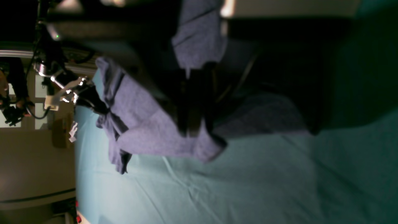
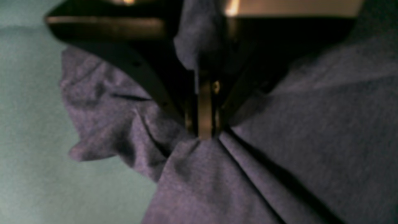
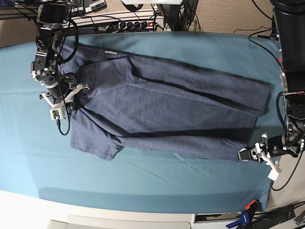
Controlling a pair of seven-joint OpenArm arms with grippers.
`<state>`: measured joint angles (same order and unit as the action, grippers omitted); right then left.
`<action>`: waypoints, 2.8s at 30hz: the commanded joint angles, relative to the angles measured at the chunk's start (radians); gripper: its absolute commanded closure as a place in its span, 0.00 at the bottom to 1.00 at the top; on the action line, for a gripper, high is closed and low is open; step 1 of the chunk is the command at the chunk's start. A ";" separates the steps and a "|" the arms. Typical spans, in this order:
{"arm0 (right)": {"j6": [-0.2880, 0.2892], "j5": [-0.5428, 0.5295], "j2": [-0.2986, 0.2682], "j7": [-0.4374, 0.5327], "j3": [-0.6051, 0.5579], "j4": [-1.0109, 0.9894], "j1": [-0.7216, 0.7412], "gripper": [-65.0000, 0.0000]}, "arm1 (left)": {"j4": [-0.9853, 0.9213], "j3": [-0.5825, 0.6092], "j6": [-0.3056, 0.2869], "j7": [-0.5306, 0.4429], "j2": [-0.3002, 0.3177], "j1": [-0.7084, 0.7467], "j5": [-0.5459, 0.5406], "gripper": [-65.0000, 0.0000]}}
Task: Fold the T-shirt properly
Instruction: 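Lift the held hem and fold it over toward the collar with both grippers, then lower the fold, open the left gripper and withdraw it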
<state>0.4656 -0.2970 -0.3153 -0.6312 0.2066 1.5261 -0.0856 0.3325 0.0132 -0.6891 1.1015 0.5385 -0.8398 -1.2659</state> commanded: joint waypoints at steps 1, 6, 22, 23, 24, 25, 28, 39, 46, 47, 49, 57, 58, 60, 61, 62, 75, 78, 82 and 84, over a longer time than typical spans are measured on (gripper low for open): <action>0.002 -0.008 -0.015 0.030 0.005 0.019 0.017 1.00 | 0.016 -0.002 -0.009 0.001 0.024 -0.035 -0.050 1.00; 0.002 -0.008 -0.014 0.031 0.005 0.019 0.019 1.00 | 0.016 -0.002 -0.009 0.026 0.043 -0.035 -0.078 1.00; 0.002 -0.010 -0.014 -0.020 0.005 0.020 -0.018 1.00 | 0.016 -0.002 -0.009 0.028 0.082 -0.011 -0.097 1.00; 0.001 -0.010 -0.014 -0.021 0.005 0.021 -0.024 1.00 | 0.016 -0.002 -0.009 0.028 0.082 -0.004 -0.097 1.00; 0.001 -0.010 -0.014 -0.020 0.005 0.026 -0.030 1.00 | 0.016 -0.002 -0.009 0.028 0.082 0.005 -0.097 1.00; 0.001 -0.012 -0.014 -0.020 0.005 0.035 -0.038 1.00 | 0.016 -0.002 -0.009 0.028 0.082 0.013 -0.097 1.00; 0.001 -0.021 -0.014 -0.021 0.005 0.093 -0.068 1.00 | 0.016 -0.002 -0.009 0.028 0.082 0.038 -0.104 1.00; -0.021 -0.020 -0.014 -0.076 0.005 0.338 -0.180 1.00 | 0.016 -0.002 -0.009 0.028 0.082 0.084 -0.107 1.00; -0.021 -0.020 -0.014 -0.081 0.005 0.346 -0.238 1.00 | 0.016 -0.002 -0.009 0.026 0.082 0.084 -0.106 1.00; -0.021 -0.019 -0.014 -0.081 0.005 0.346 -0.245 1.00 | 0.016 -0.002 -0.009 0.024 0.082 0.083 -0.103 1.00; -0.020 -0.007 -0.015 -0.084 0.005 0.346 -0.253 1.00 | 0.016 -0.002 -0.009 0.023 0.082 0.084 -0.096 1.00; -0.021 0.040 -0.068 -0.087 0.005 0.346 -0.256 1.00 | 0.016 -0.002 -0.009 -0.002 0.082 0.084 -0.069 1.00; -0.021 0.040 -0.074 -0.087 0.005 0.346 -0.255 1.00 | 0.016 -0.002 -0.009 -0.002 0.082 0.084 -0.069 1.00; -0.022 0.040 -0.084 -0.087 0.005 0.346 -0.255 1.00 | 0.016 -0.002 -0.009 -0.002 0.082 0.084 -0.069 1.00; -0.029 0.044 -0.087 -0.088 0.005 0.346 -0.256 1.00 | 0.016 -0.002 -0.009 -0.002 0.082 0.084 -0.066 1.00; -0.037 0.044 -0.088 -0.092 0.005 0.346 -0.255 1.00 | 0.016 -0.002 -0.009 -0.002 0.082 0.084 -0.061 1.00; -0.044 0.043 -0.131 -0.132 0.005 0.346 -0.264 1.00 | 0.016 -0.002 0.011 -0.021 0.082 0.084 -0.001 1.00; -0.044 0.043 -0.141 -0.132 0.005 0.346 -0.264 1.00 | 0.016 -0.002 0.011 -0.022 0.082 0.084 -0.001 1.00; -0.043 0.043 -0.145 -0.147 0.005 0.346 -0.264 1.00 | 0.016 -0.002 0.011 -0.026 0.082 0.084 0.008 1.00; -0.043 0.043 -0.150 -0.172 0.005 0.346 -0.267 1.00 | 0.016 -0.002 0.011 -0.033 0.082 0.084 0.031 1.00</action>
<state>0.4286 -0.2604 -0.4438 -0.8127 0.2028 1.8534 -0.3546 0.3336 0.0132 -0.6743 1.0893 0.5999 -0.7242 -1.2163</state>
